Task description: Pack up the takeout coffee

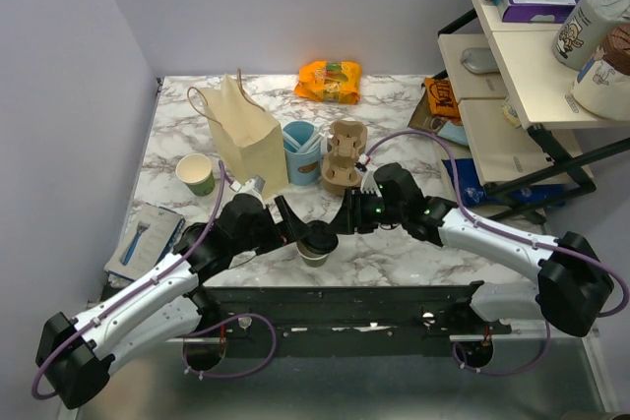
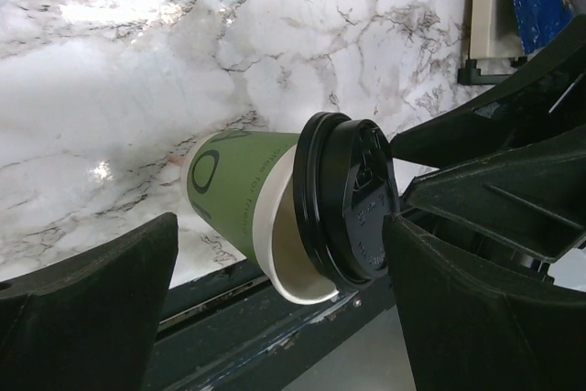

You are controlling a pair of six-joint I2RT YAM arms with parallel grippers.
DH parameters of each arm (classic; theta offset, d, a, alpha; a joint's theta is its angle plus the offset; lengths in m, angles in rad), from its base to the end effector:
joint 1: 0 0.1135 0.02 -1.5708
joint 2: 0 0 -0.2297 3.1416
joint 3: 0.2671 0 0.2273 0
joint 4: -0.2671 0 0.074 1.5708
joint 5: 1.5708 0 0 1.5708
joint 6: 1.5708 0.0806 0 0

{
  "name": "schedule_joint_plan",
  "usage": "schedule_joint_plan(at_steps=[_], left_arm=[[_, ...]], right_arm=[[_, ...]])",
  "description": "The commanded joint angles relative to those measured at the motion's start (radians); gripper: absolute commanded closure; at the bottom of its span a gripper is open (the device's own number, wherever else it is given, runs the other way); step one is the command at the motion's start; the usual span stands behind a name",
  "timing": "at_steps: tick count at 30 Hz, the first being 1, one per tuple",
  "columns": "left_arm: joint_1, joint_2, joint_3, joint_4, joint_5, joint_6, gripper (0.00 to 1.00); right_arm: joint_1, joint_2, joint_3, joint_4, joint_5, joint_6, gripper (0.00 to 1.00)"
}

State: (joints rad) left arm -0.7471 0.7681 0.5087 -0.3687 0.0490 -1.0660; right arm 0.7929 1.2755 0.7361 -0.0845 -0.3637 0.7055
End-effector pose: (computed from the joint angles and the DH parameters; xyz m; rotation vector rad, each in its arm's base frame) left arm 0.1493 -0.1436 0.1841 -0.3528 2.3835 -1.0033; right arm 0.1854 0.2290 0.1849 -0.3338 2.4102 1.1714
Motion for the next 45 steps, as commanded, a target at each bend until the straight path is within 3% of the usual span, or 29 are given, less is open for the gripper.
schedule_joint_plan(at_steps=[1,19,27,45], left_arm=[[0.005,0.017,-0.015,0.043,0.046,-0.002,0.01],[0.005,0.028,-0.039,0.054,0.058,-0.046,0.18],[0.005,0.031,-0.049,0.045,0.052,-0.049,0.25],[0.005,0.022,-0.059,0.07,0.074,-0.054,0.24]], right_arm=[[0.009,0.021,0.048,-0.023,-0.023,-0.027,0.5],[0.049,0.021,0.063,-0.026,-0.027,-0.041,0.51],[0.049,-0.021,0.077,-0.06,0.069,-0.063,0.33],[0.057,0.094,0.117,-0.026,-0.046,-0.057,0.31]])
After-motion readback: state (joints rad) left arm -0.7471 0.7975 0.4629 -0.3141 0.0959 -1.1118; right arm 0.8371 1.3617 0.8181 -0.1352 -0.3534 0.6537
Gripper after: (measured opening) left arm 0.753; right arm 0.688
